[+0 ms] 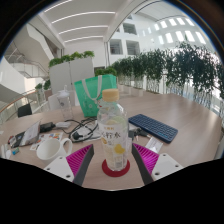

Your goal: Pour water

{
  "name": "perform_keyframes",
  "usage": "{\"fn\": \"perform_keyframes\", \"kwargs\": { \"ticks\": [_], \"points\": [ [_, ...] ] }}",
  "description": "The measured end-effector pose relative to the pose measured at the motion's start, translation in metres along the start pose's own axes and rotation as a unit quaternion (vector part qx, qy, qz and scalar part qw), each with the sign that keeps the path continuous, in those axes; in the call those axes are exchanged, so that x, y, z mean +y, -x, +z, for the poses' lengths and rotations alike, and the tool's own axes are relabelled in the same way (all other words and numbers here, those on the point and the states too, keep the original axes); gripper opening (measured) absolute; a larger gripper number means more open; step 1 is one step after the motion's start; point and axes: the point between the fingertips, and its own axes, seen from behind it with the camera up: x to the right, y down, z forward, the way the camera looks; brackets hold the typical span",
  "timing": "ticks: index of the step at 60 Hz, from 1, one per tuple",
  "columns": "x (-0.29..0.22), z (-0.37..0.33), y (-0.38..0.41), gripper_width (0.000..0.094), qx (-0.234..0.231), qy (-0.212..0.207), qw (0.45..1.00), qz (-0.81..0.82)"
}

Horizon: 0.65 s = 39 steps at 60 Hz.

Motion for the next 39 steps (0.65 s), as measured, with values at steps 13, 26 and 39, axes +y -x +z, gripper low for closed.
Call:
{"fn": "perform_keyframes", "kwargs": {
  "ticks": [13,26,39],
  "points": [
    [-0.023,-0.154,0.043,0.0835,0.018,-0.008,0.999,-0.033],
    [-0.055,-0.302,0.102,0.0833,0.051,-0.033,0.998,-0.021],
    [-0.066,-0.399,0.149,0.0841,0.061,-0.041,0.997,-0.020]
  ]
}}
